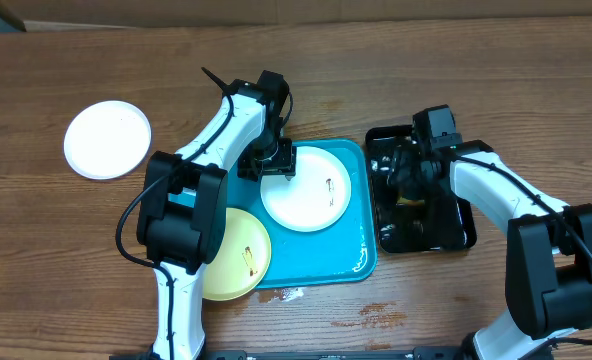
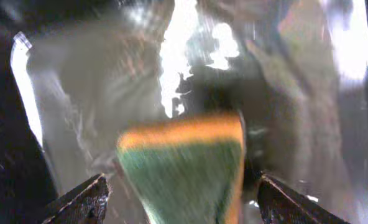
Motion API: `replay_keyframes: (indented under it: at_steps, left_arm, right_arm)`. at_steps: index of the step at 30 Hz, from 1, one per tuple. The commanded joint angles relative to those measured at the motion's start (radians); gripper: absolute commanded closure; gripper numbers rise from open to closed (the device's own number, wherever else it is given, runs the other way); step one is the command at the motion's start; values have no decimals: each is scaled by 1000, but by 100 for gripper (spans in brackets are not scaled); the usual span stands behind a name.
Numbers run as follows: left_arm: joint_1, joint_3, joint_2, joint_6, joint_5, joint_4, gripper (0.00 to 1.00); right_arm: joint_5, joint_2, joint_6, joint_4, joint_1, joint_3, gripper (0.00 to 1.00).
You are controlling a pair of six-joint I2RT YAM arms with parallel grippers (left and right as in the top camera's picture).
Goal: Clean dirty plates on tray and stack at the side
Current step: 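Rub the sponge on the black tray with the right gripper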
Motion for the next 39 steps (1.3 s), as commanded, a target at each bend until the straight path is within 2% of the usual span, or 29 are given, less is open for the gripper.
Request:
replay_keyframes:
  at_steps: [1, 3, 4, 5, 6, 7, 9, 11, 12, 13, 16, 17, 21, 26, 28, 32, 36, 39]
  left_arm:
    - [-3, -10, 20, -7, 11, 6, 28]
    - [-7, -10, 20, -7, 11, 6, 28]
    - [-9, -10, 20, -6, 11, 5, 28]
    - [-10, -10, 20, -6, 11, 6, 28]
    - [-10, -10, 20, -6, 11, 8, 28]
    - [-10, -10, 20, -7, 11, 9, 28]
    - [-10, -10, 20, -6, 11, 12, 28]
    - [-10, -10, 20, -6, 11, 14, 28]
    - [-10, -10, 20, -6, 11, 15, 27]
    - [-10, -10, 20, -6, 11, 15, 27]
    - [-10, -10, 20, -6, 11, 13, 25]
    - [-10, -10, 20, -6, 11, 11, 25]
    - [-10, -10, 20, -6, 11, 7, 25]
    - [-10, -10, 20, -6, 11, 7, 24]
    - [-10, -10, 20, -6, 11, 9, 24]
    - [-10, -10, 20, -6, 11, 10, 24]
    - [-10, -10, 20, -6, 11, 8, 24]
    - [-10, -10, 20, -6, 11, 11, 24]
  right_arm:
    - [29, 11, 1, 60, 3, -29, 25]
    - [29, 18, 1, 90, 3, -45, 30]
    - [28, 22, 1, 102, 3, -53, 37]
    - [29, 22, 1, 113, 3, -62, 69]
    - [31, 22, 1, 117, 3, -65, 82]
    - [37, 22, 2, 119, 3, -65, 85]
    - [47, 22, 2, 144, 3, -64, 83]
    - [42, 21, 1, 156, 2, -42, 73]
    - [33, 19, 0, 142, 2, -20, 44]
    - [24, 14, 1, 120, 2, 6, 27]
    - [2, -5, 0, 5, 2, 99, 2]
    - [0, -11, 0, -28, 2, 123, 0]
    - [-28, -37, 0, -198, 2, 197, 0]
    - [-63, -25, 1, -349, 3, 167, 2]
    - [-62, -18, 0, -330, 4, 129, 9]
    - [-39, -6, 0, -188, 4, 26, 25]
    - [-39, -5, 0, -66, 4, -50, 29]
    - [-8, -2, 0, 32, 4, -110, 41]
